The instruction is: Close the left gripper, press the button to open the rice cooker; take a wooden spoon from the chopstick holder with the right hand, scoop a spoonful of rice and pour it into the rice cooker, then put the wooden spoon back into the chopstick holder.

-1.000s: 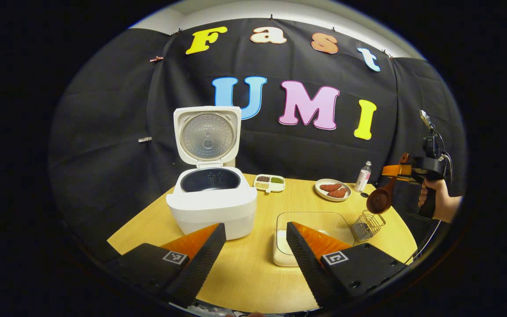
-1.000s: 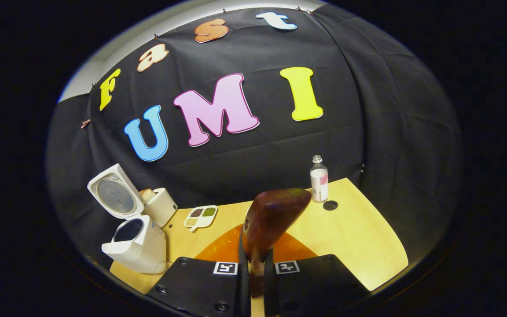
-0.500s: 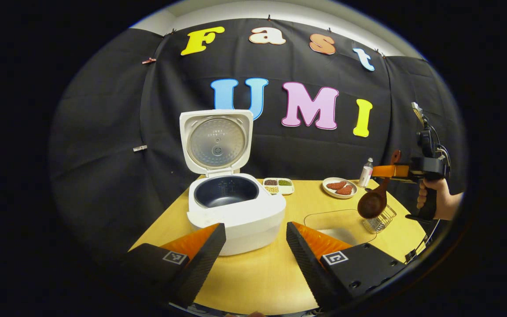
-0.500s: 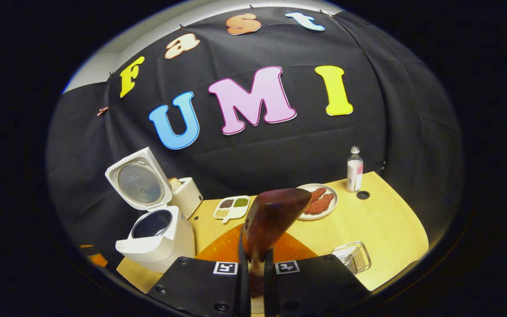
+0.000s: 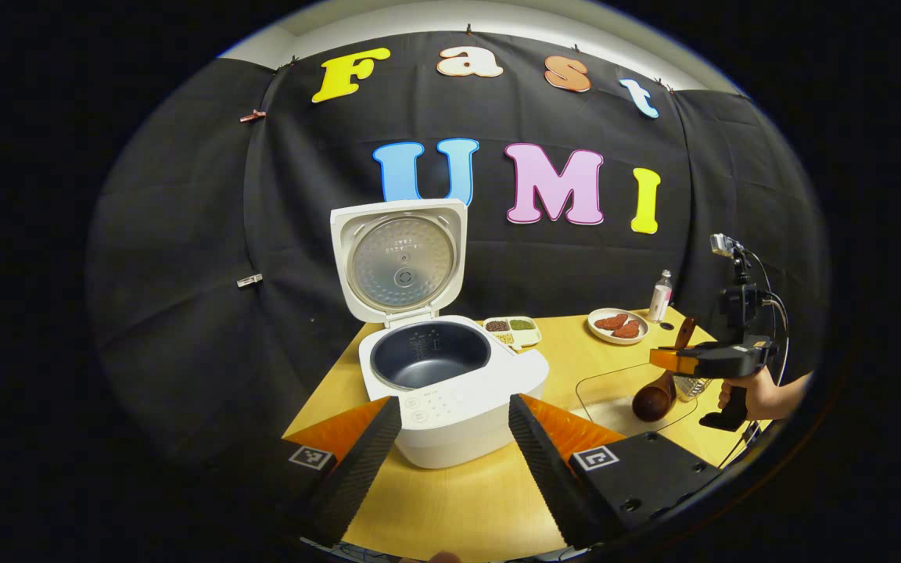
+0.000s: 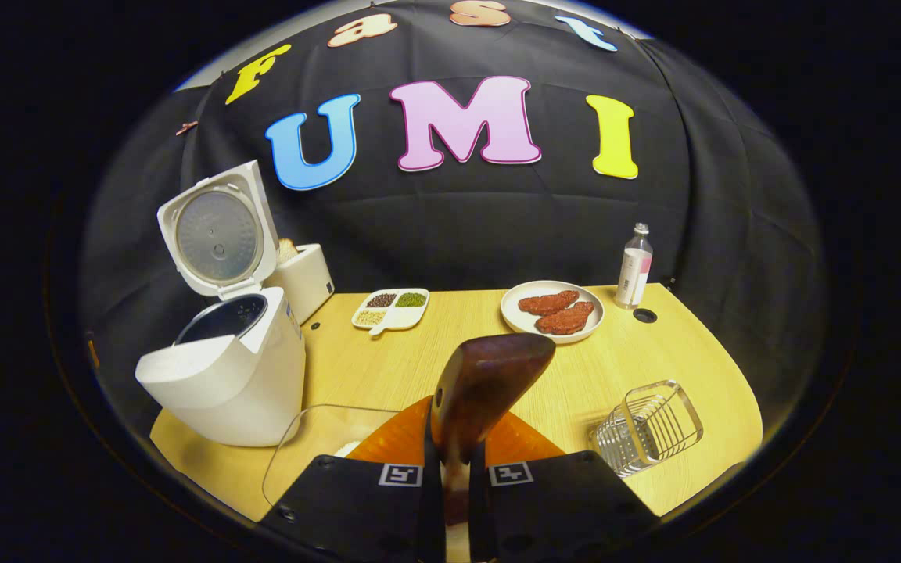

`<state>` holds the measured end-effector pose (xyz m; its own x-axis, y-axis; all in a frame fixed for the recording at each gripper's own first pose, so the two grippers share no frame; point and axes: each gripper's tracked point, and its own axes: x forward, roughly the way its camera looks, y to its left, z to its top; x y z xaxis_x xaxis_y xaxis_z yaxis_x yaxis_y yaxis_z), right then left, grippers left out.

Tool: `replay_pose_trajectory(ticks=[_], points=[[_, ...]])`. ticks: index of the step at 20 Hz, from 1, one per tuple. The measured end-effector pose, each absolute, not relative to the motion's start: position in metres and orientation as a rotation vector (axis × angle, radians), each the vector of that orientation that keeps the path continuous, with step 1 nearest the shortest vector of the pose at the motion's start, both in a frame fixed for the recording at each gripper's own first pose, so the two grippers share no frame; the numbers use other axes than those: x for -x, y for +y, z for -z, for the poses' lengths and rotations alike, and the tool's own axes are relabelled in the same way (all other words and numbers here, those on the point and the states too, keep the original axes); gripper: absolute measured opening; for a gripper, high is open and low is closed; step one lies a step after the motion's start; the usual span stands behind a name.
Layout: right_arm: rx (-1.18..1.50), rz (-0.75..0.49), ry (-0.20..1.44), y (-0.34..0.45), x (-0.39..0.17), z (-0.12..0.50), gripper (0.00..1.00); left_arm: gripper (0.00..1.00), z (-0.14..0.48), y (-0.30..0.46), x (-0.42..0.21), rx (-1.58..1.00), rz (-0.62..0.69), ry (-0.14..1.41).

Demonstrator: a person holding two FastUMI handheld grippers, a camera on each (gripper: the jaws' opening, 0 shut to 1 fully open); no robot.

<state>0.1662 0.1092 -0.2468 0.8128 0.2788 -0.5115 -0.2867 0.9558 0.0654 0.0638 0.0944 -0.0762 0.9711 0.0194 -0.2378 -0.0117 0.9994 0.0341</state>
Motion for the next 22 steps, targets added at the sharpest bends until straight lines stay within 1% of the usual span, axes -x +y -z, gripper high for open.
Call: replay_pose_trajectory(ticks=[2, 3, 6, 9, 13, 18, 22], points=[[-0.007, -0.286, 0.525, 0.113, -0.158, 0.243, 0.16, 0.95, 0.076, 0.095, -0.059, -0.031, -0.025, 0.230], [-0.035, -0.282, 0.542, 0.118, -0.152, 0.245, 0.16, 0.96, 0.079, 0.095, -0.057, -0.026, -0.024, 0.235], [-0.133, -0.318, 0.624, 0.146, -0.131, 0.255, 0.16, 0.95, 0.092, 0.093, -0.054, -0.005, -0.021, 0.263], [-0.237, -0.307, 0.702, 0.159, -0.126, 0.257, 0.16, 0.95, 0.092, 0.092, -0.052, 0.023, -0.027, 0.266], [-0.493, -0.217, 0.848, 0.173, -0.127, 0.264, 0.16, 0.95, 0.090, 0.091, -0.047, 0.019, -0.036, 0.256], [-0.603, -0.179, 0.904, 0.162, -0.128, 0.270, 0.16, 0.95, 0.090, 0.089, -0.041, 0.020, -0.044, 0.255], [-0.695, -0.117, 0.932, 0.141, -0.129, 0.271, 0.16, 0.95, 0.089, 0.085, -0.040, 0.029, -0.044, 0.255]])
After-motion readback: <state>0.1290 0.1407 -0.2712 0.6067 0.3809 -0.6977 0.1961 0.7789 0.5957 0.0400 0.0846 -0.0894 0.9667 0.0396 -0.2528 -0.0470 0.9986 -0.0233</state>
